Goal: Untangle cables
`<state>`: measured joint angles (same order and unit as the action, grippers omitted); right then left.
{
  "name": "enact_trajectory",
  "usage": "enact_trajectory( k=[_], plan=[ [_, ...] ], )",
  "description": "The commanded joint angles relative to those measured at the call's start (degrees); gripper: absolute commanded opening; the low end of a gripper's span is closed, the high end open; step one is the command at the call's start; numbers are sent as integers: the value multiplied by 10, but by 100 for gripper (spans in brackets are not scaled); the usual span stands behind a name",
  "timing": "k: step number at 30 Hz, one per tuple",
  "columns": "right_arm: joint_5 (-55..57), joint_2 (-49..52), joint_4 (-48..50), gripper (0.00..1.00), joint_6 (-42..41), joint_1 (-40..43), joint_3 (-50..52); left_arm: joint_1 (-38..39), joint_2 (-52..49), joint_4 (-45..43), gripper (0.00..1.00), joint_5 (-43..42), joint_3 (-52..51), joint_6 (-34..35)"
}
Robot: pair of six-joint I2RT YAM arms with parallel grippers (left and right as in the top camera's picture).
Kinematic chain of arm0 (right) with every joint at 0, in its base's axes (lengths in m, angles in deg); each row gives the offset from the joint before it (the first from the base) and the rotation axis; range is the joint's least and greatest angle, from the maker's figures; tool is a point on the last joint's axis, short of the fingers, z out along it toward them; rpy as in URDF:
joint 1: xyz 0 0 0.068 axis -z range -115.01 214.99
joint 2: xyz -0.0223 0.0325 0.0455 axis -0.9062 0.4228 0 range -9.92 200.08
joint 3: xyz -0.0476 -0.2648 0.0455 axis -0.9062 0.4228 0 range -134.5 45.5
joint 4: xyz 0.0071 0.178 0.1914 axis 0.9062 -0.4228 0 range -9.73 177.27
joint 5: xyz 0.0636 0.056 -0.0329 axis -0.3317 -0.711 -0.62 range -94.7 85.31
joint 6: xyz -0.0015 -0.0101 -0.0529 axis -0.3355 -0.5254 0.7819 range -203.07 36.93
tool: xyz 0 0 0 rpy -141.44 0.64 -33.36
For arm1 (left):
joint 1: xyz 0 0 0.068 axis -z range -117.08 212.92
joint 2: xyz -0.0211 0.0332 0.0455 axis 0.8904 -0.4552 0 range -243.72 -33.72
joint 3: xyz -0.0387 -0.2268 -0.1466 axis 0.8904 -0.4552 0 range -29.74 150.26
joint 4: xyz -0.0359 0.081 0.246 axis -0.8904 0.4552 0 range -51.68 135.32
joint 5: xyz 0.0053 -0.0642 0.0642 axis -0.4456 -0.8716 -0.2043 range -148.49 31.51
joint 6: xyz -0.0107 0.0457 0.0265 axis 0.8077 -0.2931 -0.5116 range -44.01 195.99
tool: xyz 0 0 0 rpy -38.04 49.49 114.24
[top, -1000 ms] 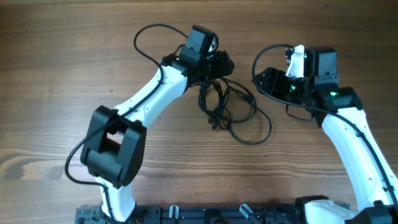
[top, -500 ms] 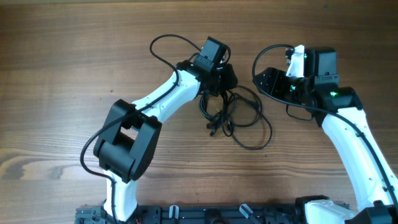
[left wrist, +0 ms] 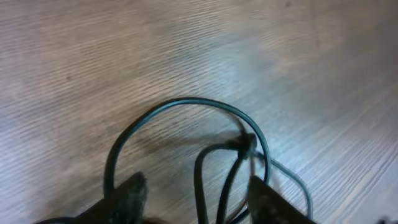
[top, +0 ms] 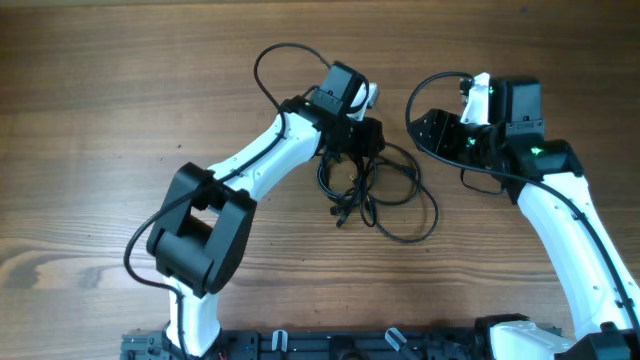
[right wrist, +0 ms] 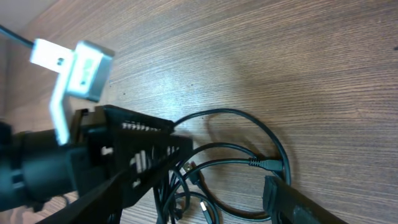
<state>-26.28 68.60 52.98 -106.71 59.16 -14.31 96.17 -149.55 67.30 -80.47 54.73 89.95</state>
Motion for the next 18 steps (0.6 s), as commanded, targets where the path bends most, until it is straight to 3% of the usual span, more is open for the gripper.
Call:
enact_trajectory(
  k=[1,4,10,18],
  plan=[
    [10,-8,-1,73,14,1,-12,-4,35,3,64,6,7,-152],
    [10,-8,-3,73,19,1,-12,-5,26,26,65,85,7,-240],
    [10,-8,-12,73,25,1,-12,-20,16,41,65,94,7,-381],
    [10,-8,-14,73,26,1,-12,-42,17,45,63,94,7,-483]
  ],
)
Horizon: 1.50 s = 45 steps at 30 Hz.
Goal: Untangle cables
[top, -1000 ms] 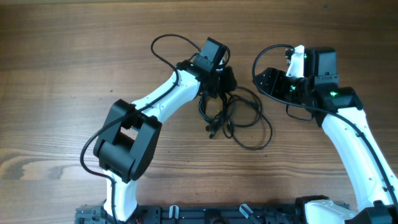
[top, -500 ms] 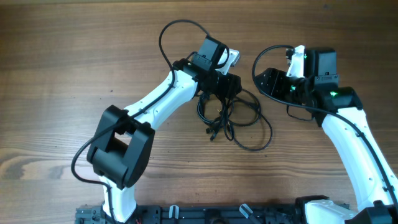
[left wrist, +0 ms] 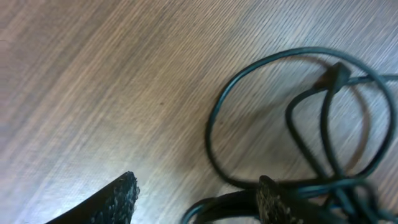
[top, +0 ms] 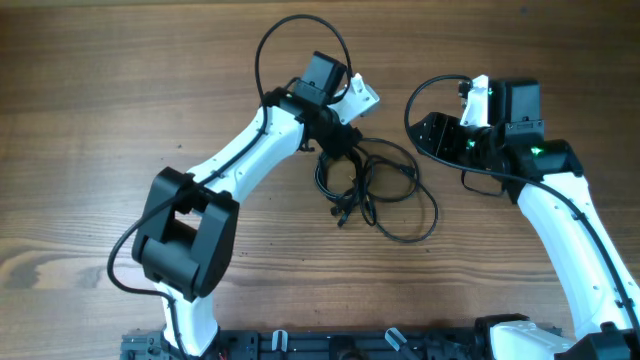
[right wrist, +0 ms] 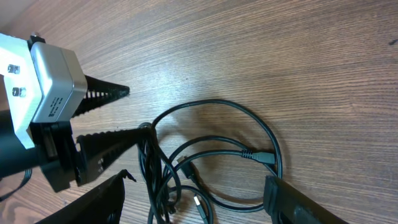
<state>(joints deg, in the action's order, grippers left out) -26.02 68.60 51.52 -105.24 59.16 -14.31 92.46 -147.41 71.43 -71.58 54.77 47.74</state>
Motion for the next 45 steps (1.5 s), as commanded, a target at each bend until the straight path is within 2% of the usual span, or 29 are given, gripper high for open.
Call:
enact_trajectory(
  k=[1,3,6,15,25,28,29,34,35,36,37,38,42,45],
  plan=[
    [8,-8,1,73,12,1,-12,-4,-4,3,64,5,6,-61],
    [11,-8,1,74,12,1,-12,-4,-1,6,65,-25,6,-63],
    [21,-8,2,76,12,1,-12,-2,-3,14,65,-140,6,-63],
    [21,-6,-1,76,11,1,-12,6,-35,63,65,-115,4,-63],
    [20,-1,-3,77,11,1,-12,21,-85,-23,66,-115,4,-58],
    [21,-1,-3,77,12,1,-12,30,-88,-82,51,-115,4,-50],
    [21,-1,-3,77,12,1,-12,31,-88,-108,51,-115,4,-26],
    [20,-1,-4,77,12,1,-12,21,-84,-294,49,-115,5,200],
    [20,-1,-5,77,12,1,-12,19,-81,-313,44,-115,5,225],
    [21,-1,-5,77,12,1,-12,17,-76,-330,35,-115,5,249],
    [21,-1,-5,77,12,1,-12,15,-69,-346,14,-115,5,269],
    [21,-1,-5,77,12,1,-12,14,-61,-354,4,-115,5,281],
    [21,-1,-1,77,12,1,-12,4,-12,-350,4,-115,5,290],
    [21,-1,1,77,12,1,-12,2,2,-293,4,-108,5,315]
  ],
)
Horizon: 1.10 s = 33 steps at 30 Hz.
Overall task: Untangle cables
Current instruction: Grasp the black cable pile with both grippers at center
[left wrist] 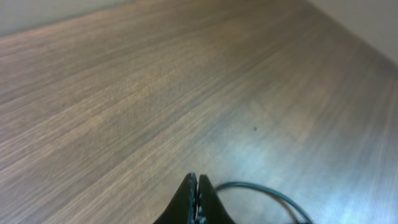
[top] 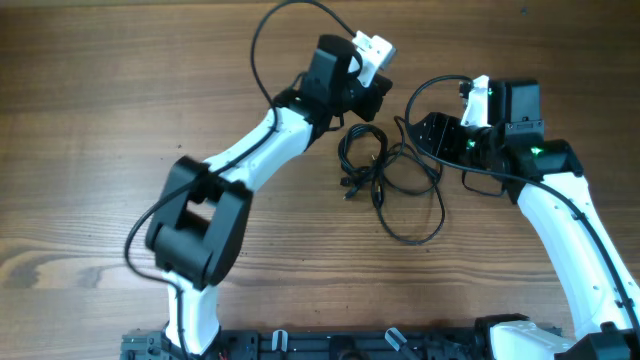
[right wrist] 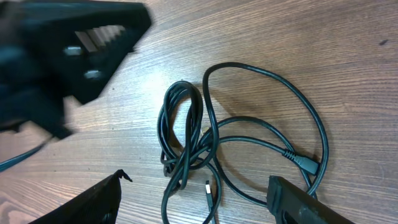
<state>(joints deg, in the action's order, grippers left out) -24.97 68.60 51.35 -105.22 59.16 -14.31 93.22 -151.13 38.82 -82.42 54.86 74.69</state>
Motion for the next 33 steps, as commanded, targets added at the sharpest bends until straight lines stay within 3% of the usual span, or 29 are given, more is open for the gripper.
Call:
enact_trajectory(
  k=[1,5,7,12,17,22,26,33],
  plan=[
    [10,-1,3,77,11,1,-12,-6,39,74,4,16,4,99],
    [10,-1,2,77,12,1,-12,7,36,191,27,27,4,240],
    [10,-1,3,77,11,1,-12,19,36,229,30,15,4,284],
    [10,-1,3,77,11,1,-8,60,36,319,24,9,4,295],
    [10,0,5,77,11,1,5,96,33,372,29,101,3,320],
    [9,0,5,77,11,1,9,119,25,369,36,173,3,320],
    [7,0,4,77,10,1,9,130,1,356,37,194,3,320],
    [7,0,3,77,10,1,9,134,-48,300,25,205,3,320]
  ],
)
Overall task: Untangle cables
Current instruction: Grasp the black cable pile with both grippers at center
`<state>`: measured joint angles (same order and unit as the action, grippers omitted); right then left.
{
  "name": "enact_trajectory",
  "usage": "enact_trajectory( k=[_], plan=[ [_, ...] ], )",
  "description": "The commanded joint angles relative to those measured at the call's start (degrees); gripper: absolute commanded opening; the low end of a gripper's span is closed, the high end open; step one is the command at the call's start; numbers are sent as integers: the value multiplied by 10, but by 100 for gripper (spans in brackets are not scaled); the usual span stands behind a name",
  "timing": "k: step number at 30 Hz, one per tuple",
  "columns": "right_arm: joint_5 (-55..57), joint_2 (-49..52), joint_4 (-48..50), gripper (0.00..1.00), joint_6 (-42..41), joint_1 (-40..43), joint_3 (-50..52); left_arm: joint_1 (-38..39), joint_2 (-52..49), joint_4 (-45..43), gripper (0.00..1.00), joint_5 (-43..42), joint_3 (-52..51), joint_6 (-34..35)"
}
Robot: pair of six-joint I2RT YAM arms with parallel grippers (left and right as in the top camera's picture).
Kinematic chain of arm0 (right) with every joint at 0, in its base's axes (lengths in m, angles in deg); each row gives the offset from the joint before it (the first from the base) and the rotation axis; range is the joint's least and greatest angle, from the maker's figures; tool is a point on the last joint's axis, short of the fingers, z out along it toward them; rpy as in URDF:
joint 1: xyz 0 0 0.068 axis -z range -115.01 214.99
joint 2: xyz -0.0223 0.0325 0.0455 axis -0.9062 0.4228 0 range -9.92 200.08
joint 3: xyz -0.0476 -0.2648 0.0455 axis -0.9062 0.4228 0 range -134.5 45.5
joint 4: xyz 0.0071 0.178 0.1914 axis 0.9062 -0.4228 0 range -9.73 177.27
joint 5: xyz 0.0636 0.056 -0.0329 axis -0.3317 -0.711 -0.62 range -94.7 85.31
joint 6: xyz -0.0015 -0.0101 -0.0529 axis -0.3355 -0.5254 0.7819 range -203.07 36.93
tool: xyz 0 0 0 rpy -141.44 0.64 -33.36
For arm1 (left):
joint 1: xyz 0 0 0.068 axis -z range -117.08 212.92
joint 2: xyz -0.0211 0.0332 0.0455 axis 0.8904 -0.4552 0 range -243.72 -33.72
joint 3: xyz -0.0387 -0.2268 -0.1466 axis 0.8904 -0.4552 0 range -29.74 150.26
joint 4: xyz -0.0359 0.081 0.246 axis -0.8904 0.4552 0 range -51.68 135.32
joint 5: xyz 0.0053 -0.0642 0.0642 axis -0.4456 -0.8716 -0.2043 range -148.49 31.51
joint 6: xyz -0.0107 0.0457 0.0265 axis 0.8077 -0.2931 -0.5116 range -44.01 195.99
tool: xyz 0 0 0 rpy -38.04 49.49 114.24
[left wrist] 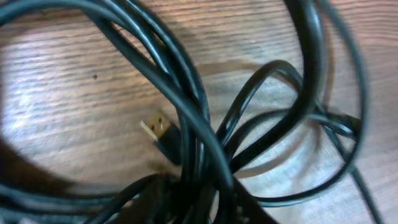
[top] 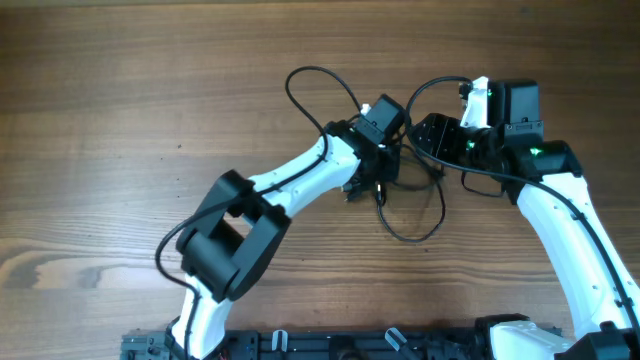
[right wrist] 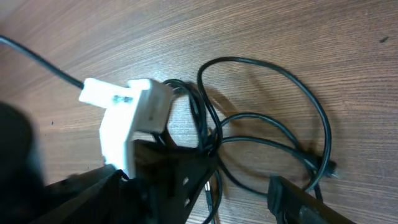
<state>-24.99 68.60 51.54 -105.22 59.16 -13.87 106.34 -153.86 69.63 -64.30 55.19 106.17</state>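
A tangle of thin black cables (top: 412, 196) lies on the wooden table between my two arms. My left gripper (top: 384, 168) is down in the coiled bundle (left wrist: 198, 143), its dark fingers narrowed round several strands, apparently shut on them. A gold USB plug (left wrist: 158, 131) lies just beside the bundle. My right gripper (right wrist: 199, 193) is open and hovers to the right of the tangle, holding nothing. From the right wrist view, the left gripper (right wrist: 180, 168) shows with its white camera mount, and a wide cable loop (right wrist: 309, 107) lies beyond it.
The wooden table (top: 120, 130) runs all around. The left arm's own black wire (top: 310, 85) arches up behind its wrist. The right arm's wire (top: 425, 88) loops close to the left wrist. A dark rail (top: 330, 345) runs along the table's front edge.
My left gripper was raised at the back, fingers shut and clear of the cables. Now it is down in the coiled bundle, fingers round the strands. The right arm has not moved.
My left gripper was first open low over the tangle's left side, and still open there a moment later. Then the tangle lay further right while the gripper was up at the back, shut. Now it grips the bundle. The right gripper stayed open and still throughout.
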Motion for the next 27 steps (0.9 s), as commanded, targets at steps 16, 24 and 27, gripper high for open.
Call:
enact_trajectory(
  k=[16,24,27],
  plan=[
    [-135,0,36,76,47,1,4,-125,135,-23,4,-354,2,3],
    [-208,0,87,74,54,1,4,-201,148,-60,4,-614,2,38],
    [-230,0,103,72,52,1,4,-212,148,-82,4,-652,2,49]
  ],
)
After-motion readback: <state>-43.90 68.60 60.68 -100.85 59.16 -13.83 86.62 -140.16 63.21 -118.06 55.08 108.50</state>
